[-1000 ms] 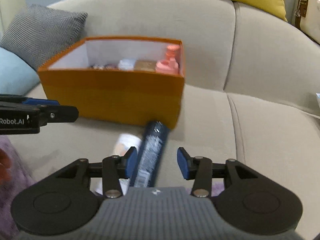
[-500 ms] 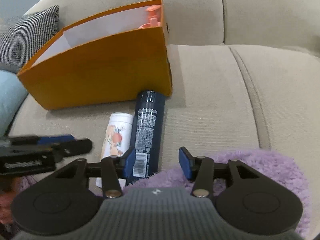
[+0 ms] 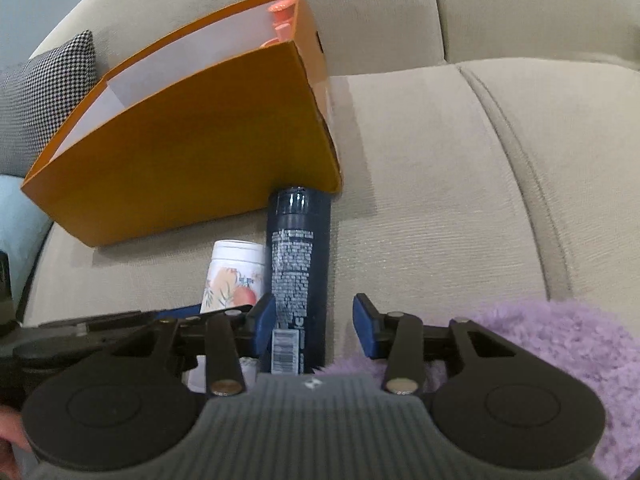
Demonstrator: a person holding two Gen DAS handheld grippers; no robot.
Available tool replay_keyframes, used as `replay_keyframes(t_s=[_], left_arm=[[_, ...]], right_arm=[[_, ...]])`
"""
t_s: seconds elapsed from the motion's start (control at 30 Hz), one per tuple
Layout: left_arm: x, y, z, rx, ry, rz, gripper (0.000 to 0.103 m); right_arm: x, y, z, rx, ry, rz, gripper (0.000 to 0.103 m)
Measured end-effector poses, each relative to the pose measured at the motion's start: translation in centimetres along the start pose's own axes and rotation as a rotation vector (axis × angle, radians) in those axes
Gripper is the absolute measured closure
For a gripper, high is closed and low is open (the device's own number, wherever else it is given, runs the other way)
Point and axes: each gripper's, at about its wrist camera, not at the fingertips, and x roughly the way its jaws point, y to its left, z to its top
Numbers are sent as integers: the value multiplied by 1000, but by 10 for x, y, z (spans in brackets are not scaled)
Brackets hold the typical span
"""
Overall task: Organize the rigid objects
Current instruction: 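Grasp the white lotion bottle with the left tool while the right grasps the dark spray can, then lift the white lotion bottle and dark spray can and carry both over the box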
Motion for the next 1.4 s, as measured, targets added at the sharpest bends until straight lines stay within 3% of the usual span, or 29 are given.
replay_keyframes(t_s=[0.17,0.33,0.63,0.73,1.03,1.4], left_arm=[[-13,5,1,18,-2,39,65],[-26,24,0,-41,-8,71,66],[-22,32,4,-95,4,33,68],[-19,30,4,-93,5,8,76],[-39,31,0,-85,-36,12,79],[-101,29,2,-112,-170,-57,79]], right_arm=[[8,0,3,22,13,11,57],[23,4,8,37,48,34,58],[39,16,14,42,50,19,55],[39,23,12,4,33,-9,59],[15,51,0,-92,-20,-52,61],[-34,82,-12,-141,-69,19,64]])
